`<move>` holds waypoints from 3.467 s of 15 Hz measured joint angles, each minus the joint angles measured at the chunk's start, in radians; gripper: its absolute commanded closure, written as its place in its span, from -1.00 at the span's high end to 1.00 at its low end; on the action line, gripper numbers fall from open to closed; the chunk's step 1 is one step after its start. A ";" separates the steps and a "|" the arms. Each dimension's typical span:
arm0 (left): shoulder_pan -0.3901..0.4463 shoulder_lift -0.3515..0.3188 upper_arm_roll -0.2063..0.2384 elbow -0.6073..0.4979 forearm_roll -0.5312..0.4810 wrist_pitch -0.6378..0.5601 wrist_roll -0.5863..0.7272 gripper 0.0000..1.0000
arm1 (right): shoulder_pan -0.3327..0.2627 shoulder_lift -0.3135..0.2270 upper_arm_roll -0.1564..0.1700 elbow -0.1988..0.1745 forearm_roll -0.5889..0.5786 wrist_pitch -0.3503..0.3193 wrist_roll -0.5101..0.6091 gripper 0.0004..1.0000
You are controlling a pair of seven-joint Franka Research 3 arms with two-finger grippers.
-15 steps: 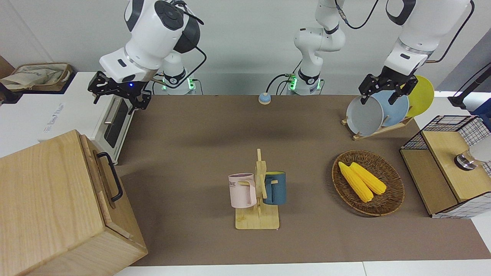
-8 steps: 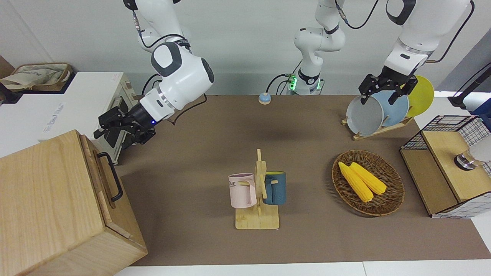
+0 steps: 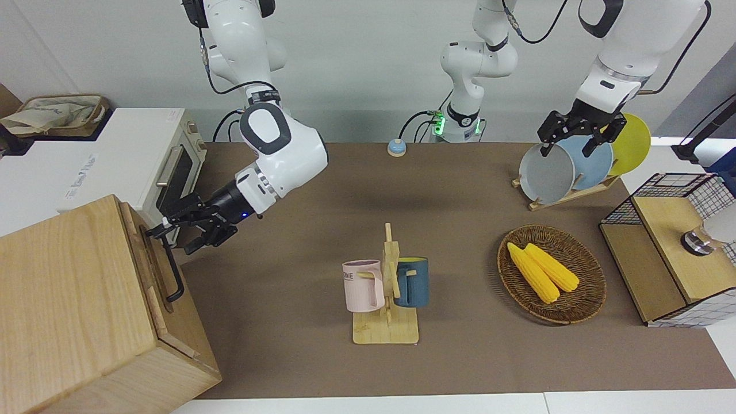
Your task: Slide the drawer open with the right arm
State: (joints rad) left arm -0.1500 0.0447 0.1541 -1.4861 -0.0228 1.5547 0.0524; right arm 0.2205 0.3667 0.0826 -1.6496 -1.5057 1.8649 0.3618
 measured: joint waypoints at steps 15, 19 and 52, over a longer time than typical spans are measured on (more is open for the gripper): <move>0.000 0.000 0.000 0.000 0.000 0.000 0.000 0.99 | -0.014 0.098 -0.010 -0.004 -0.266 0.001 0.108 -0.68; 0.000 0.000 0.000 0.000 0.000 0.000 0.000 1.00 | -0.016 0.106 -0.009 -0.009 -0.267 0.001 0.118 -1.00; 0.000 0.000 0.000 0.000 0.000 0.000 0.000 1.00 | 0.299 0.088 0.000 -0.025 -0.051 -0.283 0.162 -1.00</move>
State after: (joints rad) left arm -0.1500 0.0447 0.1541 -1.4861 -0.0228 1.5547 0.0524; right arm 0.5197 0.4544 0.0826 -1.6751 -1.5568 1.5816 0.5240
